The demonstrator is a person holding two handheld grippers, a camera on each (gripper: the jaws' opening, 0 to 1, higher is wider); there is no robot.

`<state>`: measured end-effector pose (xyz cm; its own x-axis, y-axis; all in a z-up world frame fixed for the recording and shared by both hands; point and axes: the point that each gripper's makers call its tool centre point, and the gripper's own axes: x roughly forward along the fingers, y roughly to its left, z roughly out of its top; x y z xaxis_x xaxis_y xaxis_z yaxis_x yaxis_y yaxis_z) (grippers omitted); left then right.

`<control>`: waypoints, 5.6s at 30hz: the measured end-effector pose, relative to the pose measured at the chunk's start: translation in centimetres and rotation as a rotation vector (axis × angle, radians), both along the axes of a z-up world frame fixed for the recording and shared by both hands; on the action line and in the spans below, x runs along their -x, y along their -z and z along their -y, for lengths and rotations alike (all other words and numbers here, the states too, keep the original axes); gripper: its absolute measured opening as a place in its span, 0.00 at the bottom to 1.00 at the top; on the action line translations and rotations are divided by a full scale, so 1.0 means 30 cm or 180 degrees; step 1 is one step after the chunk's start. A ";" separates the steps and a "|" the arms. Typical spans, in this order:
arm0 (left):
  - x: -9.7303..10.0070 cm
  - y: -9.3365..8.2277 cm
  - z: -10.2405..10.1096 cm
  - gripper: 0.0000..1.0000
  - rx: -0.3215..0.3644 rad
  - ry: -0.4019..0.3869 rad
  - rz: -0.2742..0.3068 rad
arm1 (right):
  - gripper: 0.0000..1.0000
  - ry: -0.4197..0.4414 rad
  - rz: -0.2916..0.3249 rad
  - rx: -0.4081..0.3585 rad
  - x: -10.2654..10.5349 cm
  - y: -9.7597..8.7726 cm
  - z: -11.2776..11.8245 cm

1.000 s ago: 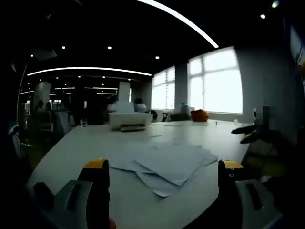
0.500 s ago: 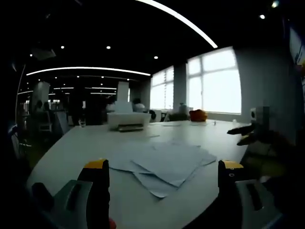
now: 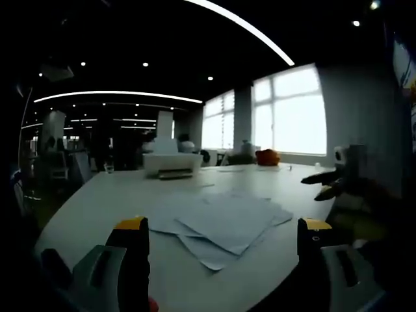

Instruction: Organize the stack of printing papers by aligning and flattening the scattered papers on the table

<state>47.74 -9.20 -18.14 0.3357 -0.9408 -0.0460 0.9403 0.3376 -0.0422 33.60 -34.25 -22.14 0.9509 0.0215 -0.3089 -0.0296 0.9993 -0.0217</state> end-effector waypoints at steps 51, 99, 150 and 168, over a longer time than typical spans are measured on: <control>0.014 0.005 0.008 0.97 0.0004 0.0056 -0.0004 | 0.89 0.0474 -0.0088 0.0076 -0.193 0.149 0.111; 0.004 0.009 0.007 0.97 0.0045 0.0026 -0.0078 | 0.80 0.0886 -0.0272 -0.0110 -0.280 0.314 0.251; 0.019 0.020 0.014 0.97 0.0017 0.0048 -0.0077 | 0.09 0.0216 -0.0208 -0.0015 -0.305 0.304 0.099; 0.016 0.016 0.020 0.97 0.0013 0.0048 -0.0073 | 0.00 0.0282 -0.0239 -0.0149 -0.294 0.301 0.100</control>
